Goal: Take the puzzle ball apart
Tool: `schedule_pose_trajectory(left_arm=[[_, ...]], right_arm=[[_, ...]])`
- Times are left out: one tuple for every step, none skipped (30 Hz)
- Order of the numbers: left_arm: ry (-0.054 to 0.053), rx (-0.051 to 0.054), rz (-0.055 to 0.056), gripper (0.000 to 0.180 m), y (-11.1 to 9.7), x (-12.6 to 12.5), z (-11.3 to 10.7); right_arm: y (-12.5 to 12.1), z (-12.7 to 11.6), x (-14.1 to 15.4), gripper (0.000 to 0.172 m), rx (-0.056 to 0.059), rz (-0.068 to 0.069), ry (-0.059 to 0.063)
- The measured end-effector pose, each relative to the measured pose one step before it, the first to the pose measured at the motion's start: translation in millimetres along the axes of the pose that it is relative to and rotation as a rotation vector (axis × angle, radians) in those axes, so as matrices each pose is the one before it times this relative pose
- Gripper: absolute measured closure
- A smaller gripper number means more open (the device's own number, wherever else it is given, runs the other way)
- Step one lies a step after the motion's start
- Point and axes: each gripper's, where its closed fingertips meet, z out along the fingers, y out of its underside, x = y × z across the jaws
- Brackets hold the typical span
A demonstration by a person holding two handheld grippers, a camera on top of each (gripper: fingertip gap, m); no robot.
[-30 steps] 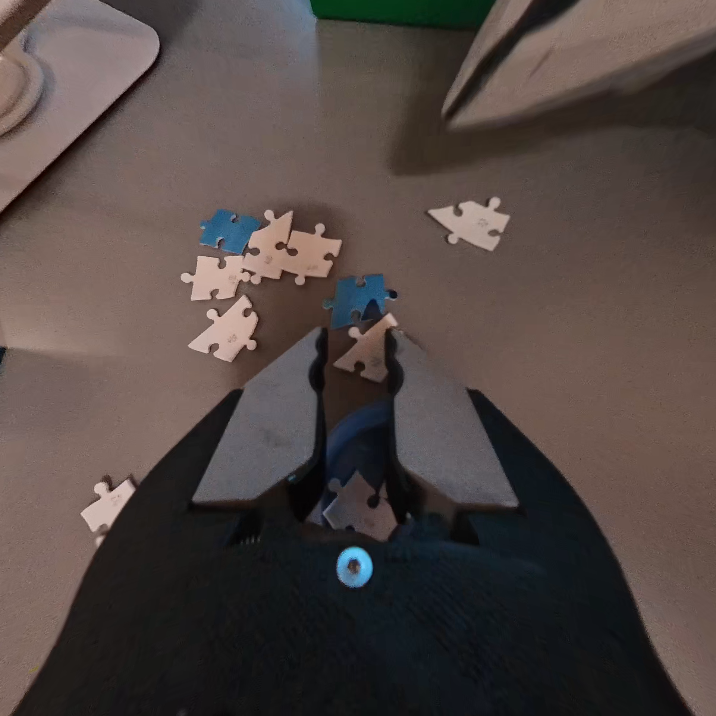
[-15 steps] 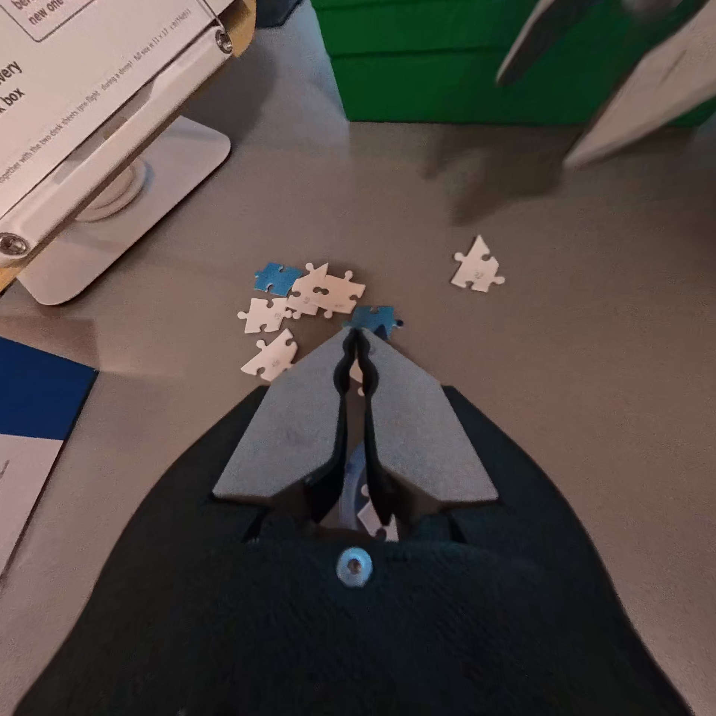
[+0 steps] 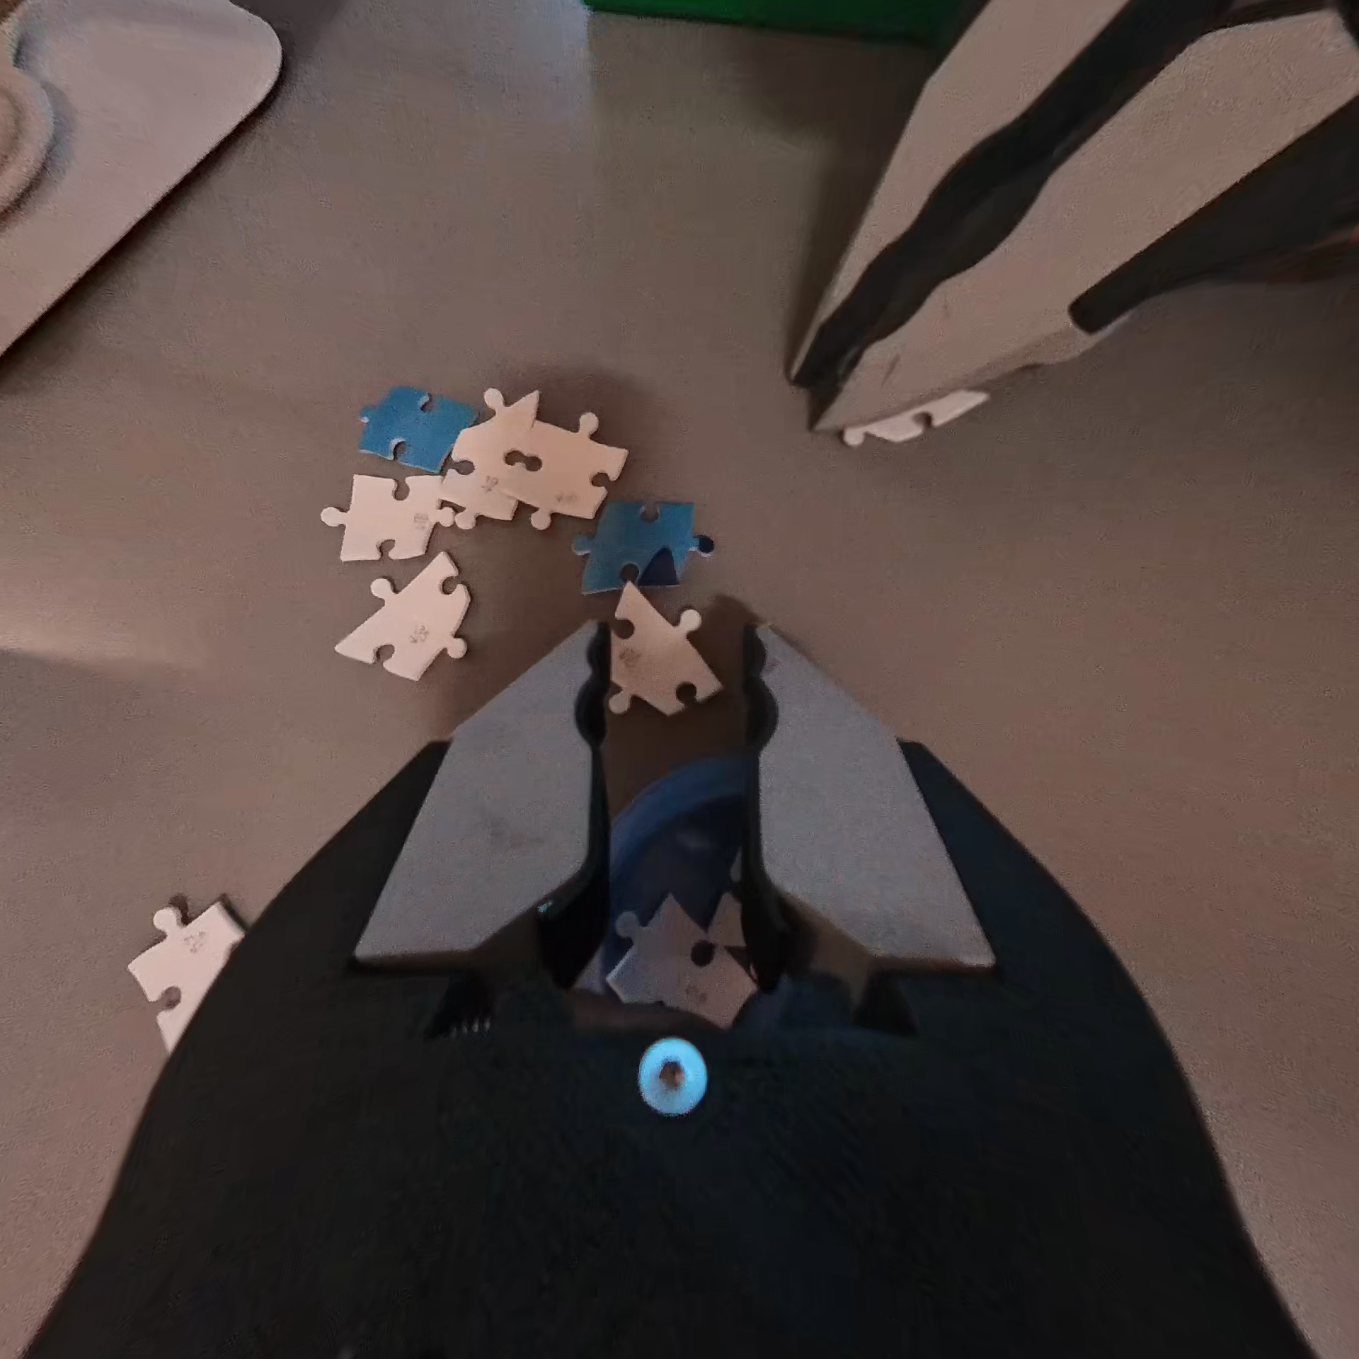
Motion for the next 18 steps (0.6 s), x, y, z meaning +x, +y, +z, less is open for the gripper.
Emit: schedule_pose_trajectory(left_arm=[[-0.0036,-0.0001,0.0002,0.152,-0.69,-0.81,0.74],[0.0004,0.0024,0.003,0.156,-0.56,-0.06,0.52],[0.0026,0.0019,0.0011,0.161,-0.23,-0.06,0.42],[-0.0093,0.0029,0.0019,0.166,-0.35,-1.84,0.05],[-0.0154,0.0045,0.0068,0.174,-0.36,-2.77,-0.12],[-0.0147,-0.0035,0.016,0.18,1.32,-2.46,0.62],[0.0066,0.0061,0.0021,0.18,-0.8,0.63,0.11],[0.0059,-0.0002,-0.0032,0.18,-0.02,0.24,0.18],[0.0026,0.0023,0.001,0.18,-0.04,0.21,-0.12],[0.0007,-0.0002,0.0051,0.18,0.1,0.38,-0.05],[-0.005,-0.0003,0.0077,0.18,-0.05,-0.04,-0.14],[-0.0077,-0.0031,0.0079,0.18,0.24,-0.36,0.02],[-0.0053,-0.0021,0.007,0.18,0.03,0.01,0.01],[-0.0057,-0.0007,0.0062,0.18,-0.15,-0.27,-0.01],[-0.0094,0.0012,0.0039,0.18,-0.27,-1.11,-0.37],[-0.0046,0.0015,-0.0002,0.18,-0.35,-0.81,-0.58],[-0.0047,0.0024,-0.0065,0.18,-0.39,-1.29,-0.97],[-0.003,0.005,-0.0086,0.18,-0.77,-1.33,-0.96]], right_arm=[[0.2,-0.13,0.8,0.172,-0.0021,-0.0111,0.0057],[0.21,-0.26,0.38,0.172,-0.0018,-0.0067,0.0018],[0.18,-0.25,0.43,0.172,-0.0006,-0.0012,0.0009],[0.16,-0.35,0.74,0.172,0.0,0.0031,0.0013],[0.19,-0.73,0.33,0.172,0.001,0.0047,0.0],[-0.83,-1.83,0.33,0.172,0.0069,0.0053,0.0013],[-2.51,-3.17,-0.25,0.172,0.0167,0.0037,0.0001],[-3.62,-3.96,-1.52,0.163,0.0217,-0.0002,-0.0072],[-3.65,-3.89,-2.2,0.153,0.0215,-0.0012,-0.0113],[-2.58,-2.77,-1.94,0.148,0.0163,-0.0017,-0.0103],[0.54,-0.59,-1.13,0.143,-0.0007,-0.0038,-0.0068],[3.91,1.31,0.04,0.135,-0.0213,-0.0054,-0.0005],[5.52,2.71,0.26,0.124,-0.0288,-0.0073,0.0035],[5.96,3.42,-0.76,0.118,-0.0271,-0.0092,-0.0006],[2.63,2.56,-2.65,0.118,-0.0053,-0.0017,-0.011],[-0.09,0.77,-3.5,0.122,0.0121,0.007,-0.0201],[0.41,0.33,-1.49,0.127,0.006,0.0047,-0.0112],[-0.26,-0.27,0.83,0.135,0.0076,-0.0018,0.0046]])
